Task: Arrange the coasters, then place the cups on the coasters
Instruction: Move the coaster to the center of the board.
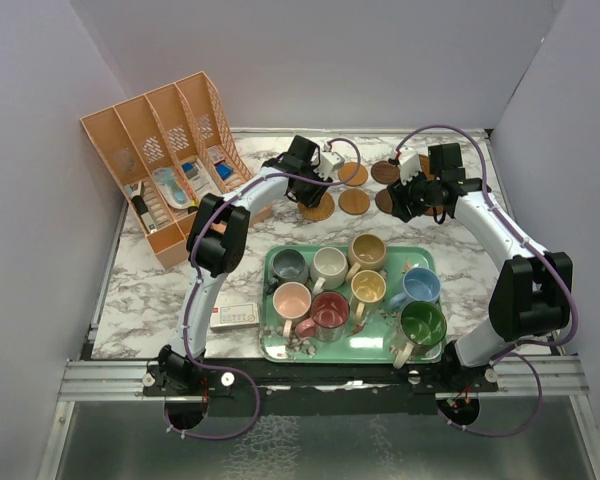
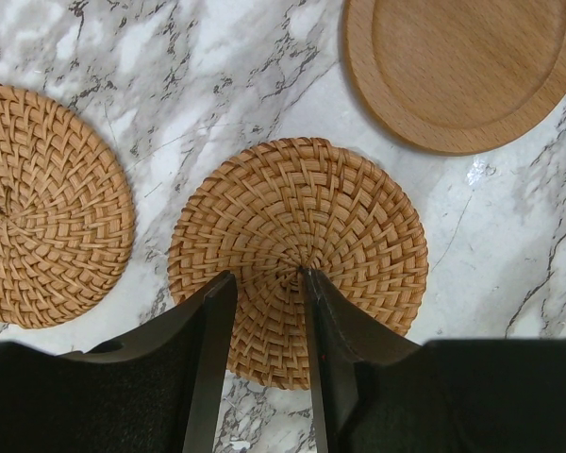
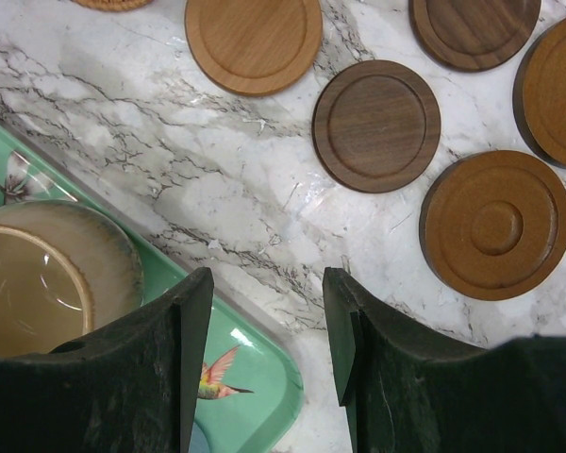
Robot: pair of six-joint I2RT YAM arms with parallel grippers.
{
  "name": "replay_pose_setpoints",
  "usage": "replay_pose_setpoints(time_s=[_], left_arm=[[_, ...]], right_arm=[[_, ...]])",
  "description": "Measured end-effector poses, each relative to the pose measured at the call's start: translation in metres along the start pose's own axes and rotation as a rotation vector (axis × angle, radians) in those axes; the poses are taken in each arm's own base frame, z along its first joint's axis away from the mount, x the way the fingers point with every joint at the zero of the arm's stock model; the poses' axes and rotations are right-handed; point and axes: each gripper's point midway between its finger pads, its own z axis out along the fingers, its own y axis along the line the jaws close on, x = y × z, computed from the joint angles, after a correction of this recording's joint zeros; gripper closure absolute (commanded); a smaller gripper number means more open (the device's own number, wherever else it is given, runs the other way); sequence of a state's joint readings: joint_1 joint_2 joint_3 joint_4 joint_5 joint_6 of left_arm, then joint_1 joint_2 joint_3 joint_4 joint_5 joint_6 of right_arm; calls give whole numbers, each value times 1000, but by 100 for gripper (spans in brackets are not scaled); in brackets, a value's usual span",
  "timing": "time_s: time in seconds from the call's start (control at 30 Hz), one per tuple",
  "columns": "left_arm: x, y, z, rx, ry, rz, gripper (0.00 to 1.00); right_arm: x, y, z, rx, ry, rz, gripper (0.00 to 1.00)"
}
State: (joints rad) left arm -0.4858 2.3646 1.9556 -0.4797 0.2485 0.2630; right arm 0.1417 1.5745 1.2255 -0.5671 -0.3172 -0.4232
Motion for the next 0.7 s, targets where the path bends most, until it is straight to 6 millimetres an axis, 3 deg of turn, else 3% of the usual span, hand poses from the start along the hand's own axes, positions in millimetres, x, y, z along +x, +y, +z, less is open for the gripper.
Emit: replay_pose_setpoints(time_s=[0.43,0.7], left_arm=[[2,8,-2,-12,0,-10,61],[2,9,-2,-8,-2,-14,55]], right_arm=[[0,1,1,-7,-1,1,48],[0,1,1,-7,-1,1,48]])
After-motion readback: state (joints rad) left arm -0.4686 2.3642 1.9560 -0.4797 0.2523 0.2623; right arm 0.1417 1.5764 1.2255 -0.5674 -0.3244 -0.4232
